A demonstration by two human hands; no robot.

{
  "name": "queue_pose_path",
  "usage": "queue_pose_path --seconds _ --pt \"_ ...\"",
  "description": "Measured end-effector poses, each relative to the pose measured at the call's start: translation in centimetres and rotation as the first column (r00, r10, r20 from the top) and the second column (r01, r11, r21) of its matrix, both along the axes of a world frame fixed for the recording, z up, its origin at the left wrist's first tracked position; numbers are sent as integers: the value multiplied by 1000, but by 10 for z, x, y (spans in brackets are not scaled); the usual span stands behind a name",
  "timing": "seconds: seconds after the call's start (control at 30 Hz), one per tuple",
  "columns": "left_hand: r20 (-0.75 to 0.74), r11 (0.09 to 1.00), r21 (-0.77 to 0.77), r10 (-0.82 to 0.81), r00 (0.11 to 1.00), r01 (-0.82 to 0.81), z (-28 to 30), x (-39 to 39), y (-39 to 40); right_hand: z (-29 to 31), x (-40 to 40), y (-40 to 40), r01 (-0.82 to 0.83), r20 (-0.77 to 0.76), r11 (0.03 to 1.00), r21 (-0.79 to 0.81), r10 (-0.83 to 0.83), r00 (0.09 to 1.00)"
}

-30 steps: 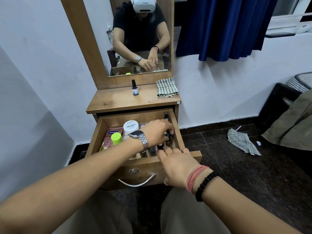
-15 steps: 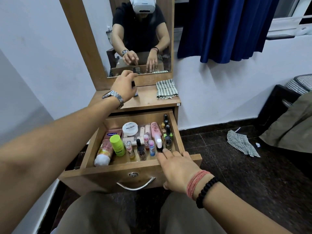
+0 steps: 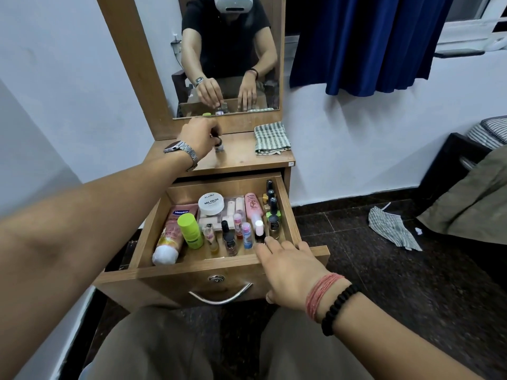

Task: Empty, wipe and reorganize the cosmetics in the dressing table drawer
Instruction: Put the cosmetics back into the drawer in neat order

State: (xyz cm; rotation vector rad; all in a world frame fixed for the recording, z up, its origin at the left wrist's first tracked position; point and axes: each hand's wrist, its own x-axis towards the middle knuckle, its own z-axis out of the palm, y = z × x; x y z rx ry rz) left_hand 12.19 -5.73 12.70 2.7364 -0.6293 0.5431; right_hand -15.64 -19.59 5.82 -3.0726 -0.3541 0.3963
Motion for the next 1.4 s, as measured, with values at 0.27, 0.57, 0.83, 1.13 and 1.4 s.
queue_pose_path --seconds 0.27,0.57,0.83,1.13,1.4 --pt "83 990 -66 -117 990 123 17 -50 24 1 0 0 -4 -15 1000 2 4 1000" --pt "-63 952 -22 -307 950 306 12 -151 81 3 1 2 4 -50 999 -38 -5 999" --pt "-187 953 128 -249 950 275 -32 -185 102 6 0 3 10 -50 998 -62 -14 999" --pt "-328 930 294 -118 937 220 -59 -174 96 7 -1 3 6 -54 999 -54 -9 999" --pt "-378 924 326 -68 923 201 -67 -168 96 6 0 3 7 -68 998 -55 -11 998"
